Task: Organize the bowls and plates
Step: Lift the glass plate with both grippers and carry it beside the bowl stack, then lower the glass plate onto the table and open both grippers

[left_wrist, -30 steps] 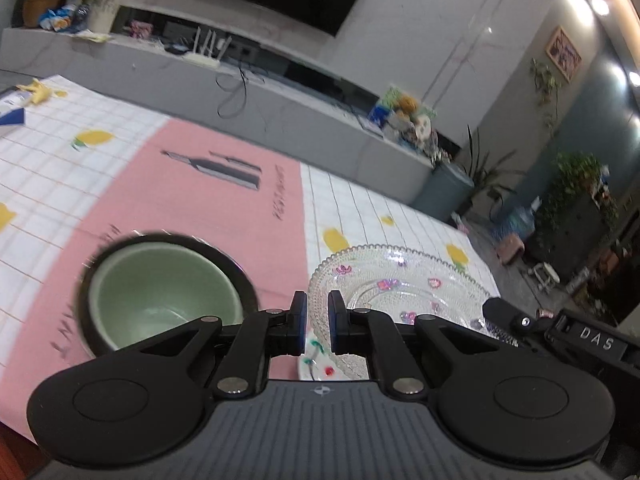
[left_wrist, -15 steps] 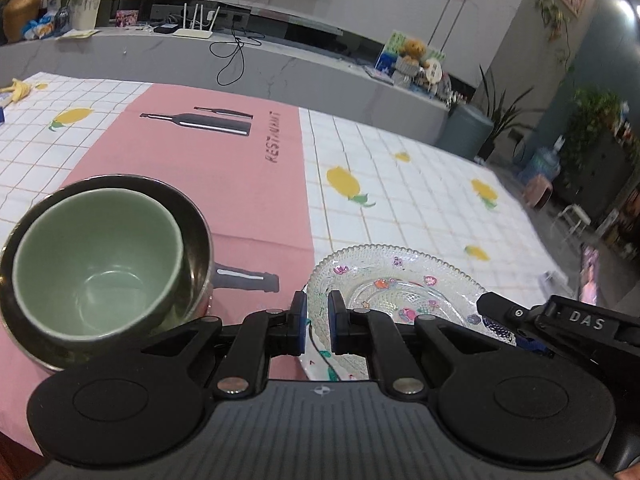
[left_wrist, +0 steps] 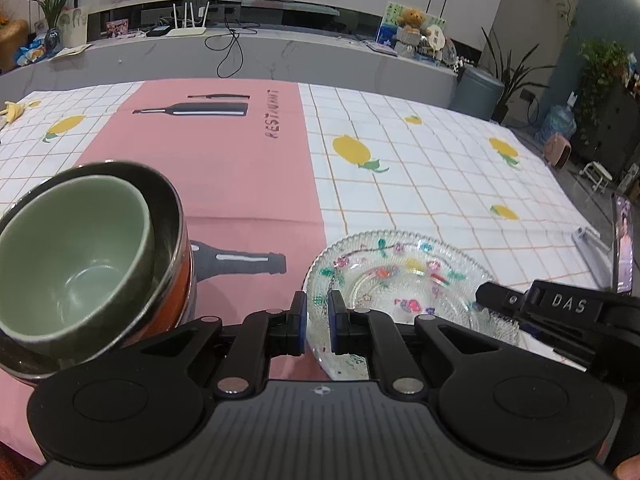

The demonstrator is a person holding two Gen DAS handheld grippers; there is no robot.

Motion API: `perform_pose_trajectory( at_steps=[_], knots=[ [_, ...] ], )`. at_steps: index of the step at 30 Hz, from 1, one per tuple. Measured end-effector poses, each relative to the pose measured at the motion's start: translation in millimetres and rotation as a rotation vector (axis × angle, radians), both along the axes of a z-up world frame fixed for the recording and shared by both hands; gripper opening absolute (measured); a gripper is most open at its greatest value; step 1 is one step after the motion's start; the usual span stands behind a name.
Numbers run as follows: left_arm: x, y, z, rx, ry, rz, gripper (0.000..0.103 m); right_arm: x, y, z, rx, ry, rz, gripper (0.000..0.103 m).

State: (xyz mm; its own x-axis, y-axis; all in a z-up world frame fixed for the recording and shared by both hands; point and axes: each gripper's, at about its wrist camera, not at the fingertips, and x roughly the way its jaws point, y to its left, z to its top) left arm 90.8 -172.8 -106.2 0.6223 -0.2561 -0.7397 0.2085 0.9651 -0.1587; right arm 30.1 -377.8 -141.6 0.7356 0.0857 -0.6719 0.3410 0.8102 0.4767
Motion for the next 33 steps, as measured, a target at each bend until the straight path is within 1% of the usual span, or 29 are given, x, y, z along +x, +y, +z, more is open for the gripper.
perform_pose_trajectory(
  at_steps=[3, 6, 9, 13, 14, 18, 19, 20, 24, 25, 28, 30, 31, 33],
  knots=[
    [2, 0, -4, -0.003, 0.016, 0.001, 0.011, 1, 2, 2, -0.020, -0.002, 0.006, 0.014],
    [2, -1, -3, 0.000, 0.009, 0.000, 0.011, 2, 5, 2, -0.046, -0.004, 0.012, 0.015],
    [3, 0, -3, -0.003, 0.012, -0.002, 0.011, 4, 10, 4, -0.097, 0.004, 0.024, 0.017],
    [3, 0, -2, -0.009, 0.009, -0.005, 0.011, 5, 18, 6, -0.160, 0.018, 0.038, 0.021],
    [2, 0, -1, -0.008, 0.006, -0.006, 0.011, 6, 19, 5, -0.169, 0.027, 0.037, 0.024],
    [2, 1, 1, -0.009, 0.009, -0.004, 0.011, 4, 18, 5, -0.164, 0.028, 0.040, 0.026],
    [1, 2, 1, -0.012, 0.009, -0.002, 0.011, 3, 19, 6, -0.170, 0.024, 0.038, 0.032],
    [0, 3, 2, -0.015, 0.007, -0.003, 0.012, 2, 19, 8, -0.179, 0.019, 0.034, 0.040],
    [-5, 3, 7, -0.029, -0.005, -0.016, 0.023, -3, 18, 14, -0.194, 0.013, 0.017, 0.041],
    [-7, 3, 9, -0.032, -0.011, -0.024, 0.024, -4, 17, 15, -0.186, 0.015, 0.013, 0.043],
    [-13, 2, 18, -0.042, -0.035, -0.052, 0.032, -8, 17, 21, -0.177, 0.013, 0.010, 0.051],
    [-17, 4, 25, -0.060, -0.052, -0.062, 0.042, -10, 21, 27, -0.189, 0.017, 0.015, 0.059],
    [-19, 6, 30, -0.065, -0.066, -0.065, 0.045, -9, 23, 29, -0.199, 0.027, 0.016, 0.066],
    [-22, 8, 41, -0.060, -0.094, -0.063, 0.051, -11, 27, 36, -0.215, 0.032, 0.022, 0.068]
  ],
)
